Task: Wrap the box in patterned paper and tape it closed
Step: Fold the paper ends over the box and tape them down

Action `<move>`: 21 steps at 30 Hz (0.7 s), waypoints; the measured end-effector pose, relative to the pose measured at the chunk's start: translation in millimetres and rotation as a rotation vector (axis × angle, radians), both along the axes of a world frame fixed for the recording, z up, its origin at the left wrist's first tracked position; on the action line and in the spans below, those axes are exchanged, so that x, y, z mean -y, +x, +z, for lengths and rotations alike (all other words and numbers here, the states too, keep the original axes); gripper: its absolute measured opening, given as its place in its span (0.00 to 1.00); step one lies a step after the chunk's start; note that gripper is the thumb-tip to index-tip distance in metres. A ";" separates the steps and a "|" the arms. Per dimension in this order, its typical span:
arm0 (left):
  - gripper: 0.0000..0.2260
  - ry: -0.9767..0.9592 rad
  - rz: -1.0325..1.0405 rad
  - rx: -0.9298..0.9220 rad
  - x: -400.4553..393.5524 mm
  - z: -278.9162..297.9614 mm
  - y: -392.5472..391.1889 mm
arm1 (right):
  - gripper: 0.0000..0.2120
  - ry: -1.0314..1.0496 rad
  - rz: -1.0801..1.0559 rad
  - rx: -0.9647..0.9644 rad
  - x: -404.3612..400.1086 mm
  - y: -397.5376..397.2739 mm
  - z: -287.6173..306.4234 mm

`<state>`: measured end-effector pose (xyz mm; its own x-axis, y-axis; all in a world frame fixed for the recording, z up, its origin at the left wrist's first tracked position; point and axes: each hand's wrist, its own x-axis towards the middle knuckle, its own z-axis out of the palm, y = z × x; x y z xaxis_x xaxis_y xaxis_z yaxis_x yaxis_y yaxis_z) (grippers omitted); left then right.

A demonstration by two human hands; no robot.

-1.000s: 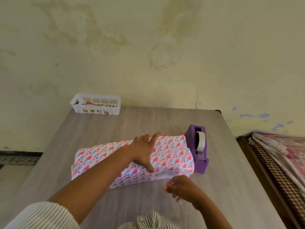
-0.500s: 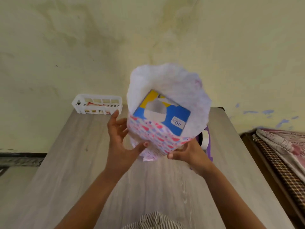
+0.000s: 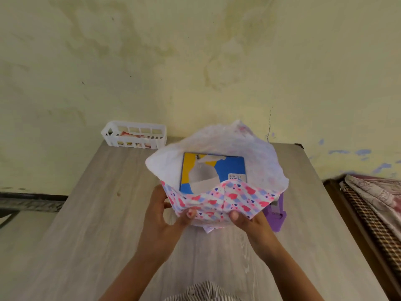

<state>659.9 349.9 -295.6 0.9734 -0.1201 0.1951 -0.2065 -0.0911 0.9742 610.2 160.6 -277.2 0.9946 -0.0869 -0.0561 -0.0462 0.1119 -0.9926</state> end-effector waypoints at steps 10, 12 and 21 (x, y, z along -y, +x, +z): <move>0.47 -0.161 -0.074 -0.201 20.3 3.8 -3.7 | 0.42 0.019 -0.104 0.037 -16.1 5.1 1.9; 0.40 -0.204 -0.074 -0.218 22.8 3.0 -8.3 | 0.43 0.042 -0.132 0.000 -19.5 2.4 -5.5; 0.39 -0.239 0.001 -0.432 20.6 -8.4 -32.2 | 0.41 0.184 -0.150 -0.175 -29.3 -14.4 -20.1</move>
